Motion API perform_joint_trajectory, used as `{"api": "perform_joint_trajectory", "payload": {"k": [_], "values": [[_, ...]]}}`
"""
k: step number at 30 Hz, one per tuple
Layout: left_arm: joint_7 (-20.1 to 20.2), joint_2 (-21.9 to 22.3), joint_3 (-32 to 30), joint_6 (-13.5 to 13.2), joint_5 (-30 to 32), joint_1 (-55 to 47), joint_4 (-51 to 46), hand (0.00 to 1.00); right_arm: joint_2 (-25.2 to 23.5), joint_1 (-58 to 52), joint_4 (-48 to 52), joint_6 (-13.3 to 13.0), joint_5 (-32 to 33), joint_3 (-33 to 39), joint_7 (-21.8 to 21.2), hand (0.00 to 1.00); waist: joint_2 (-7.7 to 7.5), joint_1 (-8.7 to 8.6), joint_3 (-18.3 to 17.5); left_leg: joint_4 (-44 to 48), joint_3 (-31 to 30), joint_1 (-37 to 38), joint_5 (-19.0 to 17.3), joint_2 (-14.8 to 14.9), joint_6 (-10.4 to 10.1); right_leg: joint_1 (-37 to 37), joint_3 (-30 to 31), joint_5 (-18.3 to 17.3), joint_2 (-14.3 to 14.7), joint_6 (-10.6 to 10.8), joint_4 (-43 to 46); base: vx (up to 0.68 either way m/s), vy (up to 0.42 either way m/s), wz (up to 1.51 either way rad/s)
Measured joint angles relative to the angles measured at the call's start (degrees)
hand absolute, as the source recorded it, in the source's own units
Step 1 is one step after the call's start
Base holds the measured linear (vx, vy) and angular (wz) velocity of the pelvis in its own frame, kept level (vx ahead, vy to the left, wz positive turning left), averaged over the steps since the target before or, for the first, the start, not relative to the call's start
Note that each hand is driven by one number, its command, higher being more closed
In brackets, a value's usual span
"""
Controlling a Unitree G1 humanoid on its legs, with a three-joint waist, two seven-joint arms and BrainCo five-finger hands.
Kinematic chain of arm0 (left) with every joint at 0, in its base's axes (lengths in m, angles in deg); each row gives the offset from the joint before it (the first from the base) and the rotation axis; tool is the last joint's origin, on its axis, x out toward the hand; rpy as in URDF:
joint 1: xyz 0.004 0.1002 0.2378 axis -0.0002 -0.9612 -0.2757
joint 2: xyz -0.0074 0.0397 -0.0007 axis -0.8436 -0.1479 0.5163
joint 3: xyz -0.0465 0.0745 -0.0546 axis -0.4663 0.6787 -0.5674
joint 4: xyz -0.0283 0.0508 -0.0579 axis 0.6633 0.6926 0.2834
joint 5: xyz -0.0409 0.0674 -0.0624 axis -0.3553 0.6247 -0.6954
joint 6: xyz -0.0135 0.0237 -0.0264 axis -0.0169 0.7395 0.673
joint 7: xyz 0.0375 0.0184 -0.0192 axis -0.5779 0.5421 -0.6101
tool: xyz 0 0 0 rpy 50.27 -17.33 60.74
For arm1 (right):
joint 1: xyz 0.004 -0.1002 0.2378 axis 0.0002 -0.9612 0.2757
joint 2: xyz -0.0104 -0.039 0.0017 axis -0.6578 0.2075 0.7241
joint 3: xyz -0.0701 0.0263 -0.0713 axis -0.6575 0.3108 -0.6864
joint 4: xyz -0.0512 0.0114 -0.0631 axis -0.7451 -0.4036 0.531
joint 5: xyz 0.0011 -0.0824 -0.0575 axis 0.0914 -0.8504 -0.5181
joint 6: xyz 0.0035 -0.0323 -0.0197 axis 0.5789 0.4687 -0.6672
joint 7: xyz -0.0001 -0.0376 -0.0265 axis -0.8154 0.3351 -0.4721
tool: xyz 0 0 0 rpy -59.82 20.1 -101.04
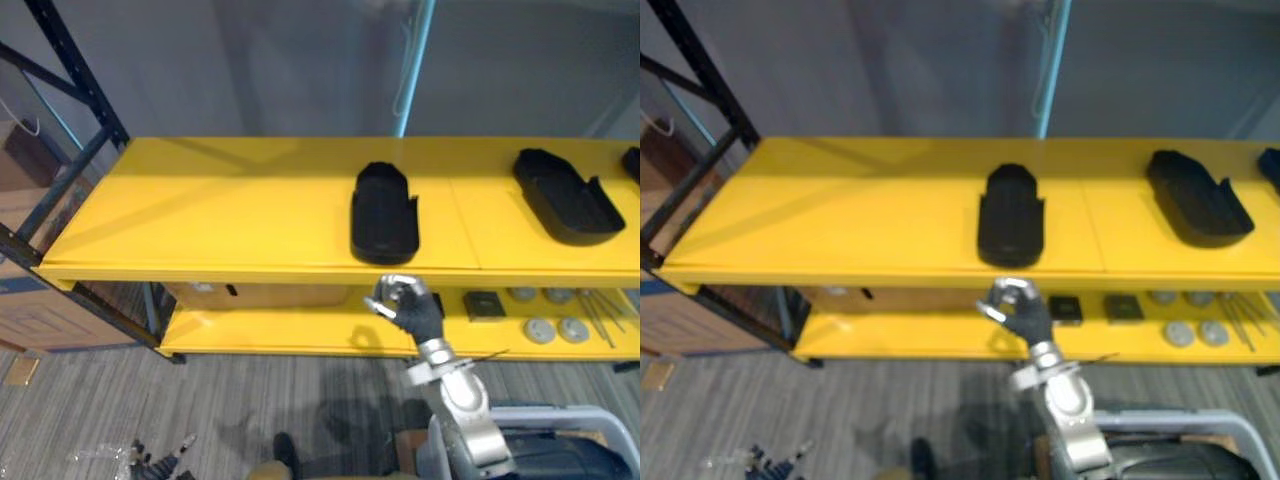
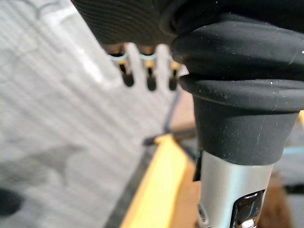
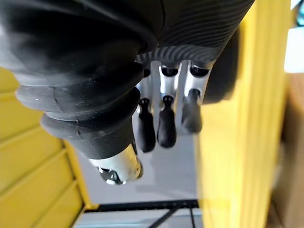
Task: Walk over and take plastic housings, then place them on the shelf
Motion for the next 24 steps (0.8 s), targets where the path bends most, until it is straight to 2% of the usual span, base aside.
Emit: {"api": "perform_joint_trajectory", "payload": {"k": [9, 14, 24], "values": [[1.03, -0.27, 4.34, 0.41, -3.82, 1.22, 4.9, 0.0, -1.35, 1.81, -7.96, 0.86, -4.55, -3.22, 7.61, 1.0, -0.78, 0.47, 1.21, 0.02, -0.47, -0.46, 0.12, -1.05, 0.32, 0.03, -0.38, -0.02, -0.91, 0.55, 0.45, 0.06, 0.007, 0.03], [1.21, -0.5, 6.11, 0.42, -3.92, 1.58, 5.52, 0.0, -1.51, 6.12, -9.9, 1.02, -5.78, -3.23, 10.01, 1.0, -0.89, 0.6, 1.57, 0.03, -1.68, 0.08, 0.14, -1.35, 0.32, 1.25, -0.86, -0.4, -0.97, 0.06, 0.31, 0.08, -0.022, 0.13], [2.06, -0.37, 8.35, 0.67, -3.89, 1.86, 7.12, 0.0, -1.63, 10.55, -12.0, 1.43, -6.61, -0.99, 14.62, 1.0, 0.46, 0.62, 3.29, -0.01, -2.84, 1.51, 0.16, -1.12, 0.02, 2.76, -1.12, -2.06, -0.74, 0.32, 1.14, -0.01, -0.016, 0.04]]}}
